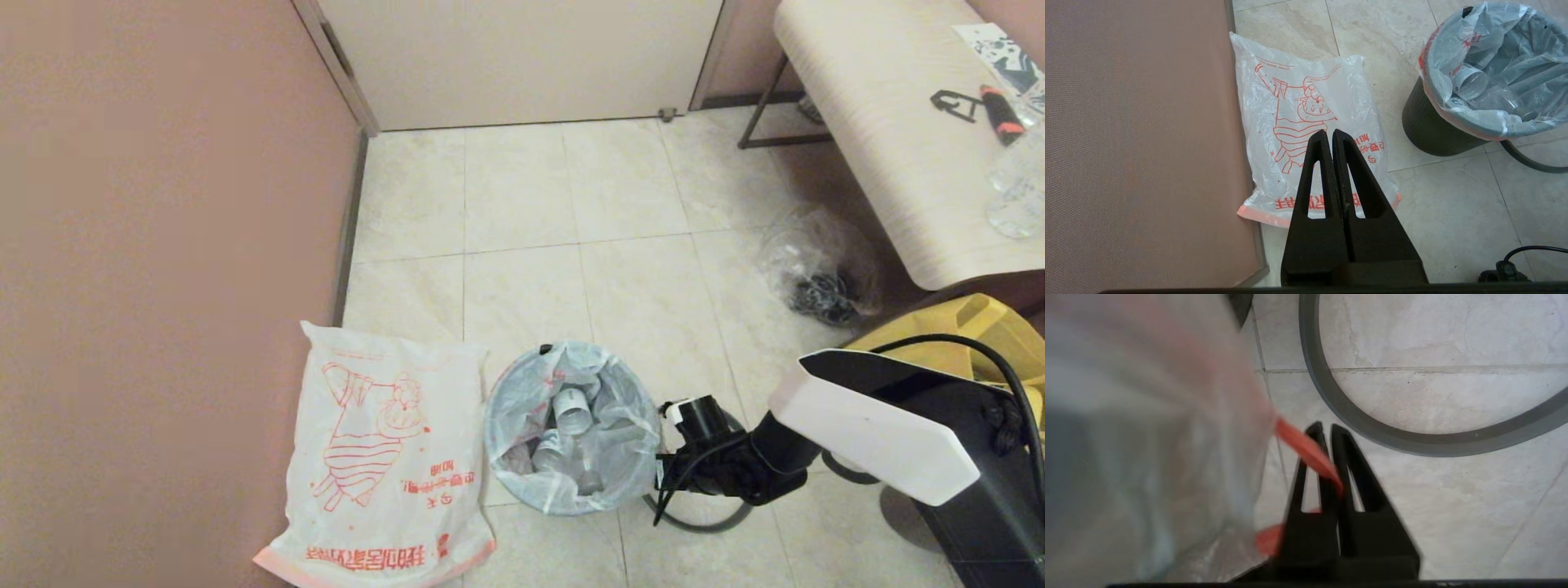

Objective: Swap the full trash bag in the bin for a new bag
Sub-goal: Place the trash bag on the floor

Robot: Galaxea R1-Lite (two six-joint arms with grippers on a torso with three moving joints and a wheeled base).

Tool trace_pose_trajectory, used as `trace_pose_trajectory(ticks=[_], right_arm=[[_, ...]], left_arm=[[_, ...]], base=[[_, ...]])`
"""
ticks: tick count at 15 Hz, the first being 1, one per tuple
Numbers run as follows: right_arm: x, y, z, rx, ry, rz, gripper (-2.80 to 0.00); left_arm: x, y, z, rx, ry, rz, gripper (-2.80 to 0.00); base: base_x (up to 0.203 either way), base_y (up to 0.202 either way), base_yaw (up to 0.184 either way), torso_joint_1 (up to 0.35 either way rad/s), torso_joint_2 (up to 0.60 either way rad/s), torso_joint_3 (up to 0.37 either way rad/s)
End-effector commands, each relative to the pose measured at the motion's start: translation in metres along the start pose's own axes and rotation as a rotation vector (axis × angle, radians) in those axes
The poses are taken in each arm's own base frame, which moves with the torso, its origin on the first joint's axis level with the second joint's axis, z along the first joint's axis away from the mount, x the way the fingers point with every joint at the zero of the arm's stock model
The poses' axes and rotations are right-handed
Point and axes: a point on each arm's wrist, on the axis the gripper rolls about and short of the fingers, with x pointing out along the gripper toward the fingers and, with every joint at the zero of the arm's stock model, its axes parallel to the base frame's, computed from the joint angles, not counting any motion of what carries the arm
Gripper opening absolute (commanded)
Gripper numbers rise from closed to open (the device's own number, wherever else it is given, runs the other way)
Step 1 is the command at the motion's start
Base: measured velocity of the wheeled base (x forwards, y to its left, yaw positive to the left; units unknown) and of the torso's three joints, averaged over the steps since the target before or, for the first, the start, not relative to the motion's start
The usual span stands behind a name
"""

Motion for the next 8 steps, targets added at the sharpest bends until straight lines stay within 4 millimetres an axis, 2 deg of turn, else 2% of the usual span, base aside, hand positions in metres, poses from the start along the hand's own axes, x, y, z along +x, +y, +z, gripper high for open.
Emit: trace_pose_trajectory(ticks=[1,8], right_arm=[[-0.0038,0.0022,0.0013,-0.001,-0.007,0.005,-2.80],[-0.0115,0.0092,0.0009,-0.013,-0.011,0.017,-2.80]], left_arm=[[0.0001,0.0000,0.0000,0.000,0.001,0.000,-2.80],[0.0001,0.0000,0.0000,0.000,0.001,0.000,-2.80]], base=[[0.000,0.000,0.000,0.000,0.00,0.000],[0.000,0.000,0.000,0.000,0.00,0.000]])
